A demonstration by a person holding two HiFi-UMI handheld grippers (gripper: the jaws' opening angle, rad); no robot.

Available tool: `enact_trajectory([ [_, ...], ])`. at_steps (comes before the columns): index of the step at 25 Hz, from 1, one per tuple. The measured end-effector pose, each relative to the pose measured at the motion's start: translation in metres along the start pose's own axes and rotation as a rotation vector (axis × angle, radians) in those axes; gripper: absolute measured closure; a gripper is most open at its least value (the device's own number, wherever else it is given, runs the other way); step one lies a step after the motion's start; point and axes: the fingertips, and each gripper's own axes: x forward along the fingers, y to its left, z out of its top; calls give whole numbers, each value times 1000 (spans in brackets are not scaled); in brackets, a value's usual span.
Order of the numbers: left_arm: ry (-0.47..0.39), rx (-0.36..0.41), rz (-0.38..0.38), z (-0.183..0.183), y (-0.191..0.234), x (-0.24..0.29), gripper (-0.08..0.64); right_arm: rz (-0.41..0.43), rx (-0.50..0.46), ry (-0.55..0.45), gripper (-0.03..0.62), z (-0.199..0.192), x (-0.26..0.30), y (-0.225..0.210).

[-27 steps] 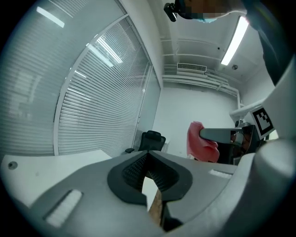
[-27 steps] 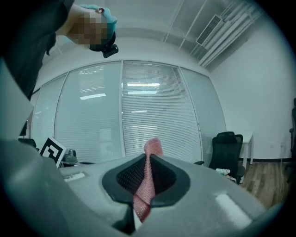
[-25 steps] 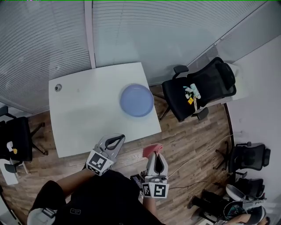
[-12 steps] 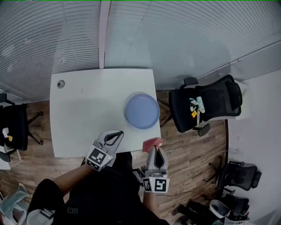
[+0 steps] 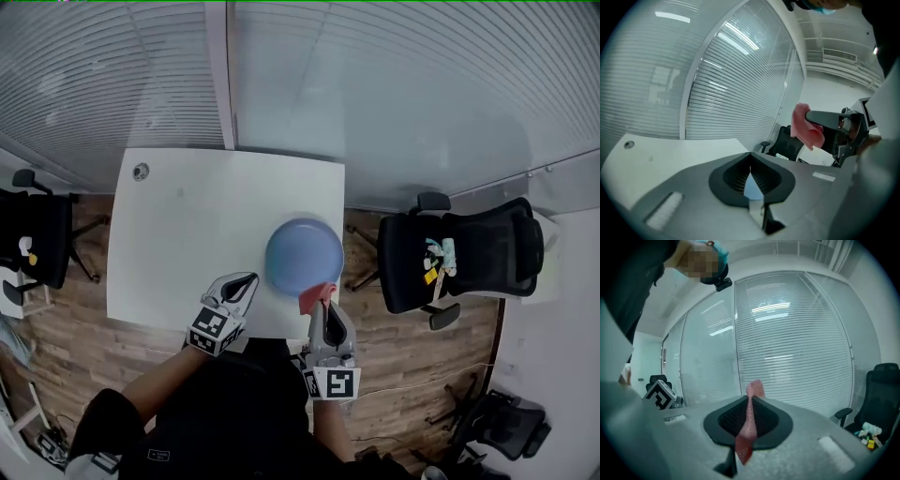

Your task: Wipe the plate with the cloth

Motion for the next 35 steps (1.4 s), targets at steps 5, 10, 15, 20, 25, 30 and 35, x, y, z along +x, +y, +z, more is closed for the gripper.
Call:
enact_trajectory([
  [5,32,-101,104,-19,5,33,555,103,14,27,571,-18,22,-29],
  [10,96,-169,176,-45,13,56,534,188,34,58,571,-35,39,-44],
  [15,172,-247,218,-79,22,70,501,255,13,90,571,-53,51,-43],
  [20,258,-365,214,-115,37,87,466,279,-54,120,571,-73,73,-42],
  [25,324,-441,205,-137,42,101,447,294,-87,149,571,-82,79,-39],
  [30,368,-475,212,-155,57,125,407,292,-92,191,571,-101,97,-41],
  [35,415,-489,229,-166,66,139,470,314,-129,236,571,-129,104,-40],
])
